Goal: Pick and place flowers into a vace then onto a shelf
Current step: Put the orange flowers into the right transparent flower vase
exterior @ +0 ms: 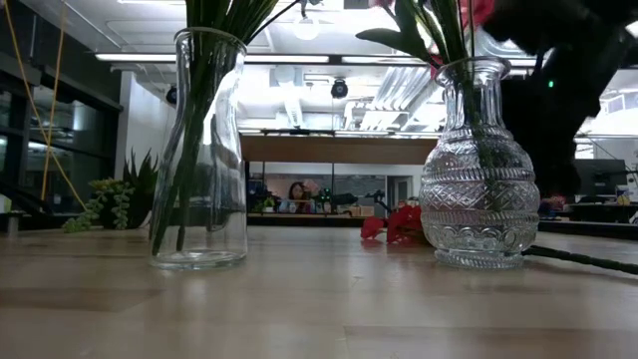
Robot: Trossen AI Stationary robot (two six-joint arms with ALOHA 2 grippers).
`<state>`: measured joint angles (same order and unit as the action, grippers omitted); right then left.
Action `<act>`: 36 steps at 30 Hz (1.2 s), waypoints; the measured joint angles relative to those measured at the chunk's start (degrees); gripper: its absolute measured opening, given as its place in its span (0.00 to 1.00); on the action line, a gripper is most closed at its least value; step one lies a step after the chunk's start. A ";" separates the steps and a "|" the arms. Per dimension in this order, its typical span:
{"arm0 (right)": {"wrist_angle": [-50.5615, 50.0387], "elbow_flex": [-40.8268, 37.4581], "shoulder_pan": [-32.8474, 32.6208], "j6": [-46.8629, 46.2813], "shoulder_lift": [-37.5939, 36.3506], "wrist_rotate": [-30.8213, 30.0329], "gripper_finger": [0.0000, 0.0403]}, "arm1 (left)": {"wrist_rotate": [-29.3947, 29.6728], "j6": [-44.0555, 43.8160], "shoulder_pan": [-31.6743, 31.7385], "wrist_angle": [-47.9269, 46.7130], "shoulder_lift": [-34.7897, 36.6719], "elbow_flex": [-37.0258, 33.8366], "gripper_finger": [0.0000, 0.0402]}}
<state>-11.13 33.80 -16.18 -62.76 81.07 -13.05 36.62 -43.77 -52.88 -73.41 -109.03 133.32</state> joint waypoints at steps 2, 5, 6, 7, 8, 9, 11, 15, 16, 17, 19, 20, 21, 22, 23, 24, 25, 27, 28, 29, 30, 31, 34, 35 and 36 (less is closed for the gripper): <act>0.79 0.00 0.11 -0.07 1.81 0.60 0.35 | 0.01 0.00 0.02 -0.01 0.00 0.00 0.33; 3.06 0.00 0.10 0.03 4.03 2.09 0.35 | 0.01 0.00 0.02 -0.02 0.00 0.00 0.33; 3.65 0.00 0.10 0.09 4.58 2.37 0.35 | 0.01 0.00 0.00 -0.02 0.00 0.00 0.33; 4.04 0.00 0.10 0.11 5.00 2.54 0.35 | 0.01 0.00 0.01 -0.04 0.00 0.00 0.33; 4.36 0.00 0.10 0.15 5.26 2.60 0.35 | 0.01 0.00 0.02 -0.04 0.00 0.00 0.33; 4.60 0.00 0.10 0.22 5.36 2.66 0.35 | 0.01 0.00 0.02 -0.04 0.00 0.00 0.33; 4.63 0.00 0.10 0.22 5.43 2.66 0.35 | 0.01 0.00 0.02 -0.10 0.00 0.00 0.33; 4.68 0.00 0.10 0.19 5.45 2.22 0.35 | 0.01 0.00 0.02 -0.25 0.00 0.00 0.33; 4.67 0.00 0.10 -0.08 5.45 2.16 0.35 | 0.01 0.00 0.01 -0.37 0.00 0.00 0.33; 4.65 0.00 0.10 -0.19 5.45 2.14 0.35 | 0.01 0.06 0.02 -0.51 0.00 0.00 0.33; 4.61 0.00 0.10 -0.20 5.45 2.20 0.35 | 0.01 0.58 0.00 -0.48 0.00 0.00 0.33; 4.53 0.00 0.10 -0.27 5.45 2.20 0.35 | 0.01 1.02 0.02 -0.50 0.00 0.00 0.33; 4.23 0.00 0.10 -0.80 5.45 2.21 0.35 | 0.01 1.29 0.02 -0.48 0.00 0.01 0.33; 3.59 0.00 0.10 -1.61 5.45 2.27 0.34 | 0.01 1.38 0.01 -0.49 0.00 0.00 0.33; 2.64 0.00 0.09 -2.33 5.45 2.28 0.34 | 0.01 1.45 0.01 -0.48 0.00 0.00 0.33; 1.74 0.01 0.08 -3.02 5.45 2.15 0.33 | 0.01 1.51 0.02 -0.48 0.00 0.00 0.33; 0.91 0.07 0.08 -3.60 5.42 2.11 0.32 | 0.01 1.51 0.02 -0.48 0.00 0.00 0.33; -0.79 0.11 0.08 -4.36 5.34 2.03 0.30 | 0.01 1.51 0.02 -0.46 0.00 0.00 0.33; -1.27 0.13 0.08 -4.47 5.34 2.02 0.28 | 0.01 1.51 0.02 -0.48 0.00 0.00 0.33; -1.63 0.13 0.08 -4.48 5.34 1.94 0.27 | 0.01 1.51 0.00 -0.46 0.00 0.00 0.33; -1.92 0.13 0.08 -4.50 5.34 1.87 0.26 | 0.01 1.51 0.02 -0.47 0.00 0.00 0.33; -2.11 0.13 0.08 -4.55 5.34 1.85 0.25 | 0.01 1.51 0.02 -0.46 0.00 0.00 0.33; -3.11 0.16 0.08 -5.25 5.32 1.63 0.21 | 0.01 1.49 0.01 -0.45 0.00 0.00 0.33; -3.67 0.17 0.08 -5.35 5.29 1.65 0.20 | 0.01 1.47 0.01 -0.44 0.00 0.00 0.33; -4.24 0.17 0.08 -5.38 5.27 1.65 0.19 | 0.02 1.37 0.02 -0.44 0.00 0.00 0.33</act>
<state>-15.37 33.98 -16.10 -68.14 86.35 -11.40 36.63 -42.39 -52.86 -73.84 -109.03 133.32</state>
